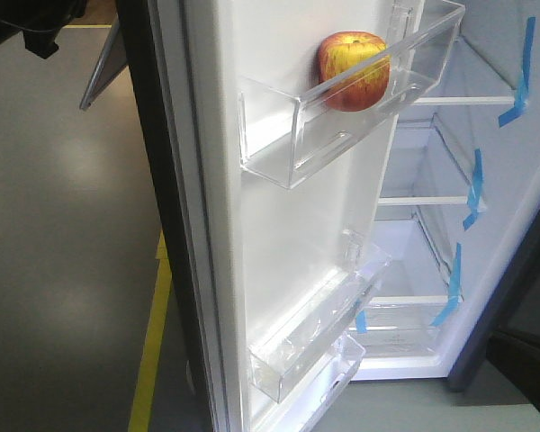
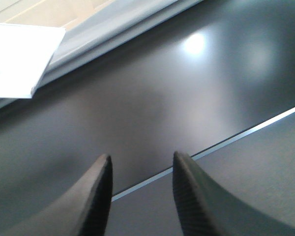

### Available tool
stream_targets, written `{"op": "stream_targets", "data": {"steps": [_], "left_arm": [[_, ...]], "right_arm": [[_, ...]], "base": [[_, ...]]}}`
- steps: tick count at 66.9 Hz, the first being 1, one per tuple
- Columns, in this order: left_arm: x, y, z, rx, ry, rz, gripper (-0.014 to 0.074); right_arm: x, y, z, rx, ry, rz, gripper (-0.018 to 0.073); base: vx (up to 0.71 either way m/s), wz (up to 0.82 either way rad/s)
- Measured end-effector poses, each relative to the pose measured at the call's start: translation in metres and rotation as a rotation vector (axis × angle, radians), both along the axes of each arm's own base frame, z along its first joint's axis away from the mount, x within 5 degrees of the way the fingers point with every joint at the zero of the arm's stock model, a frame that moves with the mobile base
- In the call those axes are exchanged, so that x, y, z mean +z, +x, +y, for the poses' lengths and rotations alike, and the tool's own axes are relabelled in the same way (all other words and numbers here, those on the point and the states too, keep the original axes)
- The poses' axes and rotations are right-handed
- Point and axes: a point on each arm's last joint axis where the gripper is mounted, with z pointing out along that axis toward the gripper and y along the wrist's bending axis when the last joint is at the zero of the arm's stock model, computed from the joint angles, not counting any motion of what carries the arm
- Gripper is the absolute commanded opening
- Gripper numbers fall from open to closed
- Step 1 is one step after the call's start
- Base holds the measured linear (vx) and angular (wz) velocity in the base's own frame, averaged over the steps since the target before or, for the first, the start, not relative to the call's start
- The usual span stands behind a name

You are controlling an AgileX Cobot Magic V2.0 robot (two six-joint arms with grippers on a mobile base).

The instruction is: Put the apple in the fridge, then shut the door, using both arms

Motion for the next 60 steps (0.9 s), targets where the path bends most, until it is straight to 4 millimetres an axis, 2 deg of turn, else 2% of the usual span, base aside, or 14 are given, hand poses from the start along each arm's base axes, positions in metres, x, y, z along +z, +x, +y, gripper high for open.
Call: {"op": "stream_targets", "data": {"steps": [39,51,60], "left_arm": [[-0.006,-0.010,-0.020,-0.075,0.053,0.069,0.0298],[-0.003,-0.022,-0.038,-0.136,0.058,0.058,0.0298],[0.001,-0.037,-0.060,-0.212,0.080,0.031,0.0298]], "right_arm": [[-0.001,0.001,-0.001,-0.010,-0.019,-0.005,-0.0004],[-0.001,0.001,-0.001,-0.010,-0.019,-0.005,-0.0004],[-0.001,0.001,-0.001,-0.010,-0.019,-0.005,-0.0004]], "base": [[0.00,0.00],[0.00,0.00],[0.00,0.00]]}}
